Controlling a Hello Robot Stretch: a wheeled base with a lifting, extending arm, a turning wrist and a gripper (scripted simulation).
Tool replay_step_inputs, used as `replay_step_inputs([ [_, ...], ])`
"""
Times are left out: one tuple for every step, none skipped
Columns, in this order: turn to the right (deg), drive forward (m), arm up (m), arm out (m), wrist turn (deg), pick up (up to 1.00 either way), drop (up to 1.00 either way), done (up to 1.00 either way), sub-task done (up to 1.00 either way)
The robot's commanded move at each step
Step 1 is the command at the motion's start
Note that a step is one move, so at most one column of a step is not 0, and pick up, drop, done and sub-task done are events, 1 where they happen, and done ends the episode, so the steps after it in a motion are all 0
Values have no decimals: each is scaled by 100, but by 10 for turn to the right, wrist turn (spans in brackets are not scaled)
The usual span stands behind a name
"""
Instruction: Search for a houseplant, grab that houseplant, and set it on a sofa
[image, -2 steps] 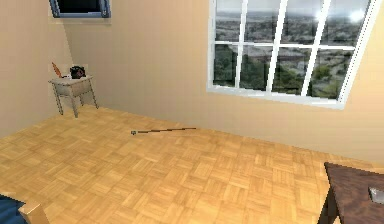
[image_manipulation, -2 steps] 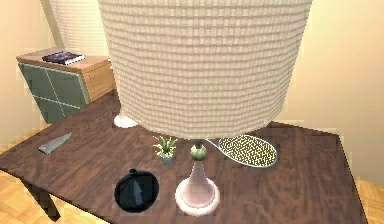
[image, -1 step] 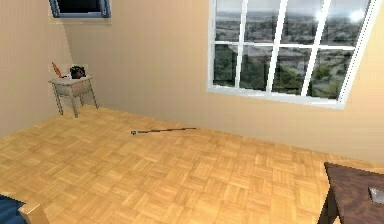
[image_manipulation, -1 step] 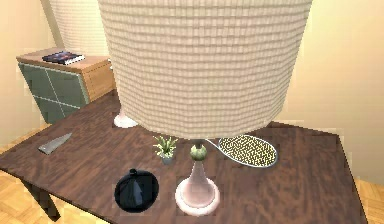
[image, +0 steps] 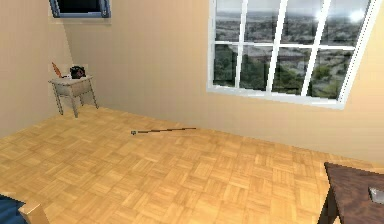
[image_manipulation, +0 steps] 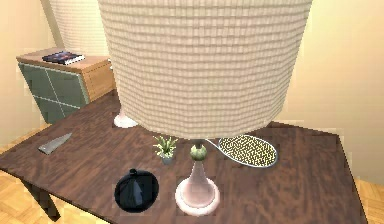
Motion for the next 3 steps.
replay_step_inputs([
  [0,0,0,46,0,0,0,0,0],
  [0,0,0,0,450,0,0,0,0],
  [0,0,0,0,450,0,0,0,0],
])
